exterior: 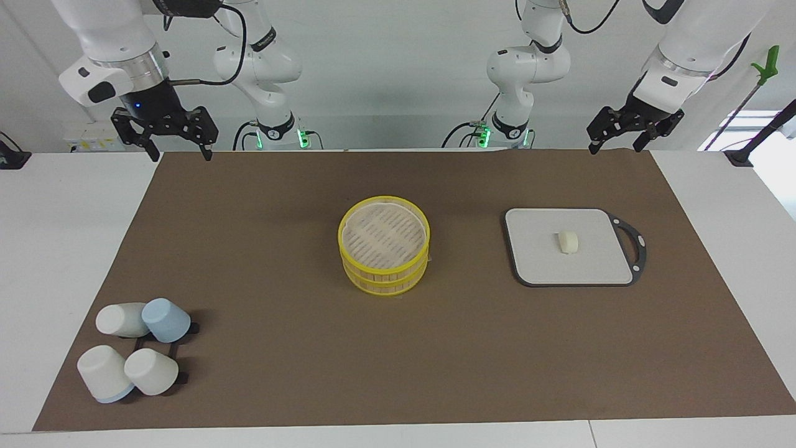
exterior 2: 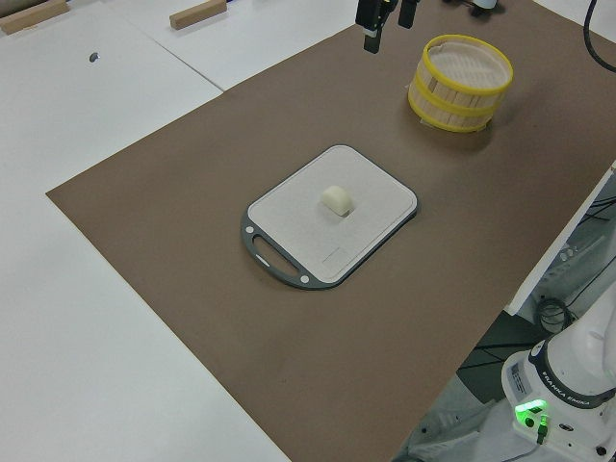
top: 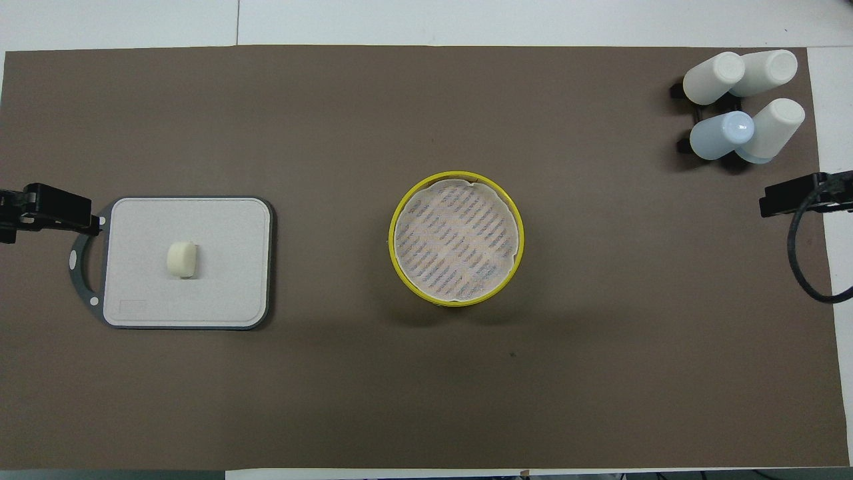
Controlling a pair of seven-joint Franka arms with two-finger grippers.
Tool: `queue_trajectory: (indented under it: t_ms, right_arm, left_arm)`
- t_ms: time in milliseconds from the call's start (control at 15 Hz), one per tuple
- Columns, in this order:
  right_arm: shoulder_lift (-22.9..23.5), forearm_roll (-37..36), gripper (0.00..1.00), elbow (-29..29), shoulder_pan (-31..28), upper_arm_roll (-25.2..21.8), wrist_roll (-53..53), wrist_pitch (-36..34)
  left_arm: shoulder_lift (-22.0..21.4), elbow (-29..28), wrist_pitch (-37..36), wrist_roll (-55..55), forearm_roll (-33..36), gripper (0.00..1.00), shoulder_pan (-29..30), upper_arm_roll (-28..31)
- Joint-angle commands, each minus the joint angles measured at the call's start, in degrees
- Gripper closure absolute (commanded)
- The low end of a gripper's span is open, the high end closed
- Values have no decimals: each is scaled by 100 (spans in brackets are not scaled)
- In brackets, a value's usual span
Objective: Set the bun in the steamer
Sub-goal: 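Grip the lid with the right gripper while the left gripper reaches the bun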
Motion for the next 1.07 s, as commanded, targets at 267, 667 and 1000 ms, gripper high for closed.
queue_trajectory:
  t_ms: [267, 667, 1000]
  right_arm:
    - [280, 101, 0, 134, 4, 482, 147, -12]
    - [2835, -645, 0, 3012, 2135, 1197, 3449, -760]
    - [3578, -717, 0, 2975, 3211, 1179, 4912, 654]
  left_arm:
    - [-21, -71, 113, 116, 69, 0, -51, 58]
    - [-344, -849, 593, 143, 69, 0, -34, 58]
    - [-883, -3601, 3010, 942, 69, 0, 353, 93]
